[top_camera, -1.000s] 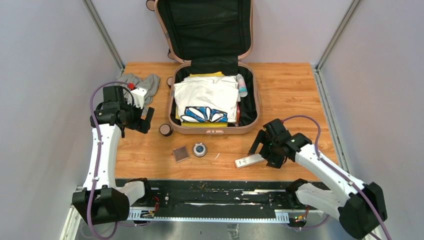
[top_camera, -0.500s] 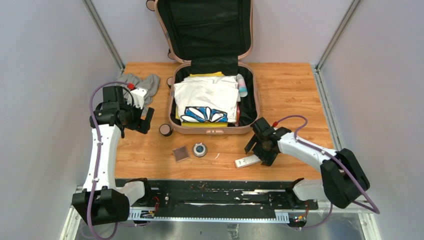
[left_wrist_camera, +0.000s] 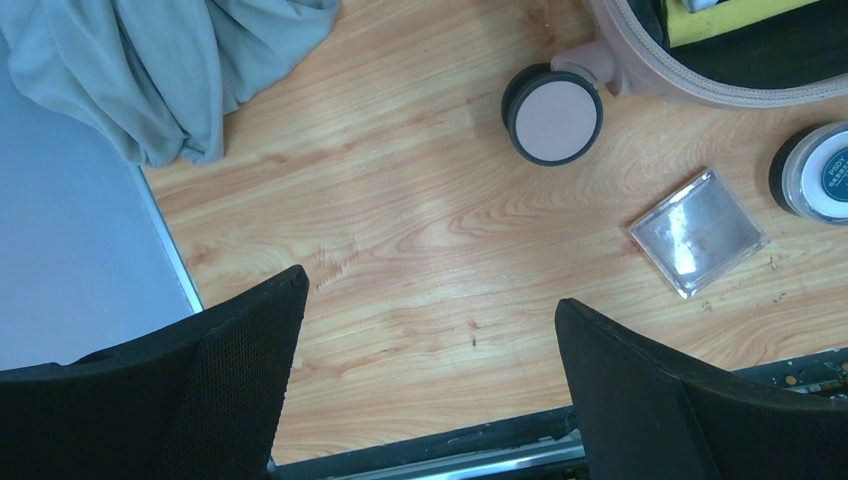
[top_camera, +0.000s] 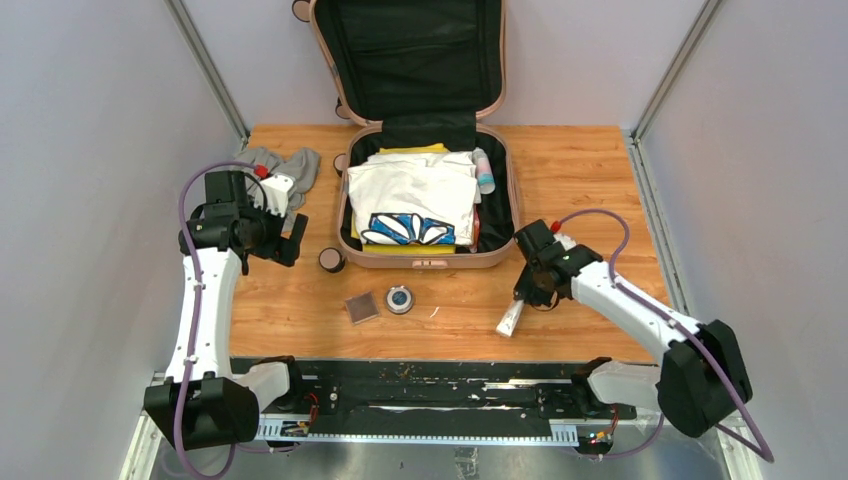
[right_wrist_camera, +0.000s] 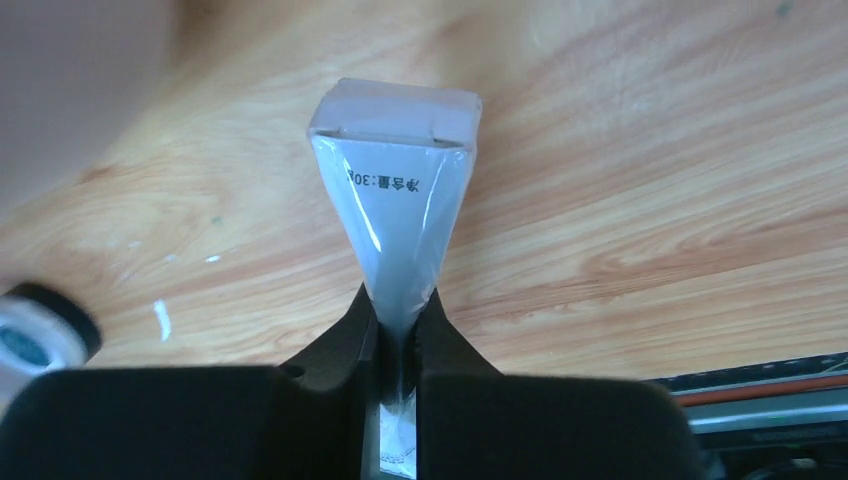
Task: Pack the luggage
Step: Pick up the makeup from the center of the board, then place the makeup in the luggage.
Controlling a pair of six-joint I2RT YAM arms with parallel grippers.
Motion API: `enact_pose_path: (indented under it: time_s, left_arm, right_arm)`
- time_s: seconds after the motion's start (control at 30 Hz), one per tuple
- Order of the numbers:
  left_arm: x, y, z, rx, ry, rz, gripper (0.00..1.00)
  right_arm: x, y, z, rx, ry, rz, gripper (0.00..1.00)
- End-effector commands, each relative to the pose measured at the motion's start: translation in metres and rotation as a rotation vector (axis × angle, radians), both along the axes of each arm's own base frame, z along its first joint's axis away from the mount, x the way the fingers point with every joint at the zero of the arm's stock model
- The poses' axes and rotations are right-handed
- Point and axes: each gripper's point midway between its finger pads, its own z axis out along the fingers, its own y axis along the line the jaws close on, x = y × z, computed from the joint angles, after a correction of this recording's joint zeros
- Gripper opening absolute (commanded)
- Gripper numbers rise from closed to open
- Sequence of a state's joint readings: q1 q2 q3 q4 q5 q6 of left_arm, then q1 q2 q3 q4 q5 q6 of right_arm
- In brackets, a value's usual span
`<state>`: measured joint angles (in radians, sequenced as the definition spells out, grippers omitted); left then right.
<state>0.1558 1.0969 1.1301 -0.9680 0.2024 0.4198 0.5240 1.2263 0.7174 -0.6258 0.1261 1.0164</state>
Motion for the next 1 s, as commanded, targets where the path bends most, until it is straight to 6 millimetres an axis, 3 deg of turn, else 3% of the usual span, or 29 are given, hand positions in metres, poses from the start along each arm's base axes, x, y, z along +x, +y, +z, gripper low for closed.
enact_pose_path:
  time_s: [0.0,0.2,0.3,0.4,0.43,0.53,0.63,0.77,0.97]
  left_arm:
    - [0.005,0.001,0.012,0.002,-0.026,-0.012,1.00]
    - [0.006,-0.003,0.009,-0.022,-0.017,-0.019,1.00]
    - [0.005,-0.003,0.009,-0.019,-0.017,-0.024,1.00]
    - [0.005,-0.004,0.008,-0.019,-0.016,-0.027,1.00]
    - [0.005,-0.004,0.008,-0.019,-0.016,-0.027,1.00]
    - [0.005,-0.003,0.009,-0.015,-0.018,-0.028,1.00]
    - [0.006,-0.003,0.009,-0.012,-0.017,-0.034,1.00]
    - [0.008,-0.003,0.006,-0.016,-0.005,-0.042,1.00]
    - [0.011,-0.004,-0.002,-0.028,0.024,-0.050,1.00]
  right_arm:
    - [0.019,-0.024,0.066,-0.142,-0.143,0.139,0.00]
    - [0.073,-0.019,0.167,-0.190,-0.342,0.290,0.00]
    - [0.116,-0.005,0.198,-0.177,-0.380,0.366,0.00]
    - [0.172,0.007,0.221,-0.216,-0.402,0.452,0.00]
    - [0.194,0.011,0.207,-0.251,-0.353,0.484,0.00]
    - [0.240,0.021,0.195,-0.327,-0.305,0.576,0.00]
    - [0.271,0.024,0.180,-0.393,-0.273,0.632,0.00]
    - [0.294,0.020,0.161,-0.467,-0.272,0.662,0.00]
    - [0.306,0.021,0.132,-0.427,-0.265,0.675,0.00]
